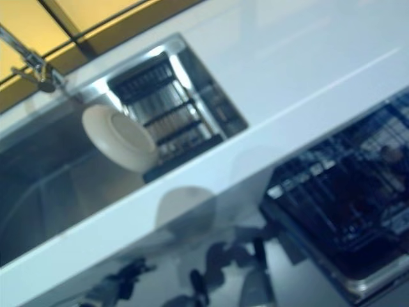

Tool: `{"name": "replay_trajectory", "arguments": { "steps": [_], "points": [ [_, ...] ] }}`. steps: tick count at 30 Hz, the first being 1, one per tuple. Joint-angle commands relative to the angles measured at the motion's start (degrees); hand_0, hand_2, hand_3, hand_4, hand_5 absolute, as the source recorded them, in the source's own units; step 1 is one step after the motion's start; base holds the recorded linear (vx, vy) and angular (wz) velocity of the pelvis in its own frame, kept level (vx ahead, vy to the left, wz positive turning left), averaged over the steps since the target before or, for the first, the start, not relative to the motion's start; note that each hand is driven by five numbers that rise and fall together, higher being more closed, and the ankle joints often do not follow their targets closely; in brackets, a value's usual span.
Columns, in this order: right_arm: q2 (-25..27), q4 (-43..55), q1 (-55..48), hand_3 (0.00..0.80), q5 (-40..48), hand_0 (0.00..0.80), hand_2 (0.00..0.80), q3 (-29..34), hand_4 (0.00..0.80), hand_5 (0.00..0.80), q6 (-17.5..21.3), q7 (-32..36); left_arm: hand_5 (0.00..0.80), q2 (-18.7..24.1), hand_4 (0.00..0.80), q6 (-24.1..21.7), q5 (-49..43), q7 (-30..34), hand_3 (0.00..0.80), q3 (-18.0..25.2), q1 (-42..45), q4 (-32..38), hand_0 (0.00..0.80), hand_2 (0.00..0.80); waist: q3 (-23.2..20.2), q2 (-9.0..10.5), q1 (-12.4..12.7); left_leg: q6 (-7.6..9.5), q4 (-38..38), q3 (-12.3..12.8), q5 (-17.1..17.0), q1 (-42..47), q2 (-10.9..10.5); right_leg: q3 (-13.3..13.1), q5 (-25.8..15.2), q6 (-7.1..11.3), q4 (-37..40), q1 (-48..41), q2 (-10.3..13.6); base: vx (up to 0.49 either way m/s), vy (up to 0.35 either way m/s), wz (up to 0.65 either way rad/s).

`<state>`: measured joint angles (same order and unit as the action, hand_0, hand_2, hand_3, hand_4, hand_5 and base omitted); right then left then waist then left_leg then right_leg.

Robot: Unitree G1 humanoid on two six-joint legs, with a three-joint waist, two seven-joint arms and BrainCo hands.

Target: Take plates into dishwasher

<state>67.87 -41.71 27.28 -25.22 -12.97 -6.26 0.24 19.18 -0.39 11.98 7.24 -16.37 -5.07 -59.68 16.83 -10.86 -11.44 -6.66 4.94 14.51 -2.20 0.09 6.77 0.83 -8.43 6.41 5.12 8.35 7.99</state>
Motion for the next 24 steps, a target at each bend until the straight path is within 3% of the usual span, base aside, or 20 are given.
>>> {"name": "replay_trajectory", "arguments": {
  "steps": [1, 11, 24],
  "points": [
    [-1.5, -3.6, 5.5, 0.8, 0.7, 0.8, 0.8, -2.5, 0.8, 0.8, 0.3, -2.4, 0.0, 2.7, 0.0, -0.6, -0.2, -0.8, 0.0, -2.2, -2.7, -1.6, 0.0, 0.0, -0.2, 4.99, 1.7, 0.02, 0.1, -1.4, 1.9, 3.1, 0.7, 0.2, -1.3, 3.59, -0.4, 2.1, 3.4, -0.01, -0.001, 0.07],
    [-4.2, -7.5, 7.0, 0.8, -1.0, 0.8, 0.8, -4.5, 0.8, 0.8, -1.3, -2.8, 0.0, 2.2, 0.0, -0.5, 0.0, -0.9, 0.0, -3.3, -4.0, -0.9, 0.0, 0.0, 1.2, 3.17, 2.2, -0.08, 0.1, -2.2, 1.4, 2.1, 0.1, 0.5, -1.4, 3.41, -0.4, 2.7, 4.0, -0.02, -0.006, 0.04],
    [-8.4, -16.7, 7.2, 0.8, -0.6, 0.8, 0.8, -5.3, 0.8, 0.8, -1.7, -3.5, 0.0, 1.6, 0.0, -1.0, -0.5, -1.4, 0.0, -4.5, -5.7, -1.3, 0.0, 0.0, 2.2, 2.56, 3.1, -0.01, 0.1, -3.0, 1.1, 1.9, 0.0, 0.6, -1.7, 3.42, -0.4, 2.7, 4.6, -0.004, -0.005, 0.03]
  ]
}}
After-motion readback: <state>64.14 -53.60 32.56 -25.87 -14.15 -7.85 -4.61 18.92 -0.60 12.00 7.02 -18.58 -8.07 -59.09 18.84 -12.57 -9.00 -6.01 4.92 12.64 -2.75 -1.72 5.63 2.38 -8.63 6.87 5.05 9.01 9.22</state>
